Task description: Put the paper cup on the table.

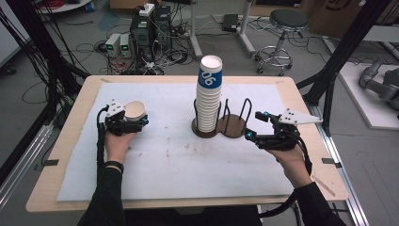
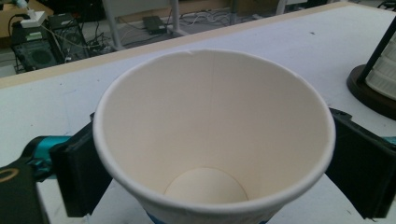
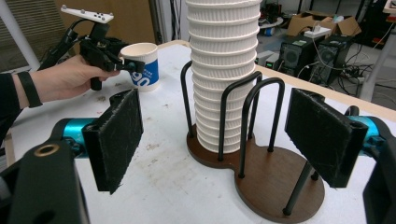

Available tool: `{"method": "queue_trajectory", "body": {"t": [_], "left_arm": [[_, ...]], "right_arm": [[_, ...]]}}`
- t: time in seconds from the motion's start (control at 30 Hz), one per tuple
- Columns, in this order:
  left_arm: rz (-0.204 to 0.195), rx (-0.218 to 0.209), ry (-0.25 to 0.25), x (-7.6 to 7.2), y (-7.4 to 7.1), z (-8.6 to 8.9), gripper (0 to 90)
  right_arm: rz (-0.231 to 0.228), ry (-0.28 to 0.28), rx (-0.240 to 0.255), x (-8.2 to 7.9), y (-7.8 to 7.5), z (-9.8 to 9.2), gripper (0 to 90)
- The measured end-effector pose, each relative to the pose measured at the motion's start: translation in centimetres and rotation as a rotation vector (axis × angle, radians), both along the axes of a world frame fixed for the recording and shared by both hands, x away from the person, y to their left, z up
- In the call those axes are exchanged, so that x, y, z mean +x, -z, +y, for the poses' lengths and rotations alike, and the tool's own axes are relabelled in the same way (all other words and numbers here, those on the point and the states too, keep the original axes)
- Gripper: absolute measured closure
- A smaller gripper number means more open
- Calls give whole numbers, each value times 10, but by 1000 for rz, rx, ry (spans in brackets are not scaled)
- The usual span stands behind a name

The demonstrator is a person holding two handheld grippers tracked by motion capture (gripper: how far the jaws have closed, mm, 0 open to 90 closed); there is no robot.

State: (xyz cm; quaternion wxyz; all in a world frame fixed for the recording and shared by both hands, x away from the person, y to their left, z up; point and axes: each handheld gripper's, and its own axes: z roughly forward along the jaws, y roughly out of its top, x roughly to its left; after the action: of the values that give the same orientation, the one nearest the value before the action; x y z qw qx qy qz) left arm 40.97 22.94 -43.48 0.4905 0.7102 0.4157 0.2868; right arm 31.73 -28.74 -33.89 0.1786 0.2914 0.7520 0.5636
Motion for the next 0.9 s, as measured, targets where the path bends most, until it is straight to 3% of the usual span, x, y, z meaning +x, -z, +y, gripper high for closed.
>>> {"method": "queue_trajectory", "body": {"t": [0.17, 0.53, 0.7, 0.9], "left_arm": [[22, 9, -24, -4, -4, 1, 39], [25, 51, -66, -23, -24, 4, 39], [24, 34, -68, -37, -32, 3, 39], [3, -12, -10, -60, -44, -4, 39]], "right_arm": [[3, -3, 1, 0, 0, 0, 195], [6, -7, 3, 1, 0, -1, 195], [10, -16, 0, 2, 2, 0, 195], [20, -7, 2, 3, 4, -2, 194]]}}
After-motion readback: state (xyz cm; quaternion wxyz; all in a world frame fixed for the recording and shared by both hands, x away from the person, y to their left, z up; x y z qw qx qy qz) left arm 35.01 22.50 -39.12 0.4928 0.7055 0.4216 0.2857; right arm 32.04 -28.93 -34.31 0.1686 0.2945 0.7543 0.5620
